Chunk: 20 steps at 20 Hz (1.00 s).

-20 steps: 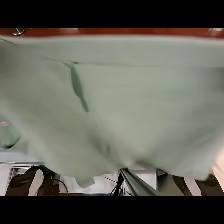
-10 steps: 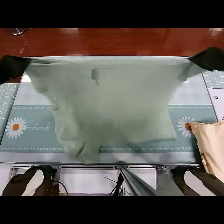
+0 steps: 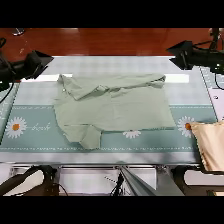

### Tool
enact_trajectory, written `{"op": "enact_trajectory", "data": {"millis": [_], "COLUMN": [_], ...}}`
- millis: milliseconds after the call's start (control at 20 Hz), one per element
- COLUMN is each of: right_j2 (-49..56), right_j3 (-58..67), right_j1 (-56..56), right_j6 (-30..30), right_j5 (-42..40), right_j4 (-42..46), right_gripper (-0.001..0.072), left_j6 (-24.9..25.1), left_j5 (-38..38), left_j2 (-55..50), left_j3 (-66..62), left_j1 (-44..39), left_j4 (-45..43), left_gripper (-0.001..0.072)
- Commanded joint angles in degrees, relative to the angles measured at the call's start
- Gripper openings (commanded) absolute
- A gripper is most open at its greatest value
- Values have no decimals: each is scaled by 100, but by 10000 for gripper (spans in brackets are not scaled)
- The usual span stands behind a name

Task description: Fold the shirts.

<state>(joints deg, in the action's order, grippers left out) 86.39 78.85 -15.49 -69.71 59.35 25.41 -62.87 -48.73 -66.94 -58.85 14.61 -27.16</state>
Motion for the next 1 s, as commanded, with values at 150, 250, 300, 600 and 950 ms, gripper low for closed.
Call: {"op": "enact_trajectory", "data": {"millis": [150,250,300,600,950], "right_j2": [-404,-846,-1141,-2721,-3204], "right_j3": [20,-531,-1032,-3589,-4194], "right_j1": [-1521,-1797,-1893,-1786,-1786], "right_j6": [11,-579,-874,-498,-520], "right_j5": [2691,2712,2356,1779,1523], "right_j4": [2140,3657,3764,3626,3329], "right_gripper": [634,633,633,633,632], "left_j6": [-909,-1152,-1152,-511,-614], "left_j5": [-2903,-3182,-3121,-2820,-2557], "left_j2": [-140,-52,2,17,-74], "left_j3": [42,697,1141,2529,2651], "left_j1": [1939,2277,2291,2275,2079], "left_j4": [-1445,-2175,-2260,-2402,-2201], "left_gripper": [702,702,702,702,702]}}
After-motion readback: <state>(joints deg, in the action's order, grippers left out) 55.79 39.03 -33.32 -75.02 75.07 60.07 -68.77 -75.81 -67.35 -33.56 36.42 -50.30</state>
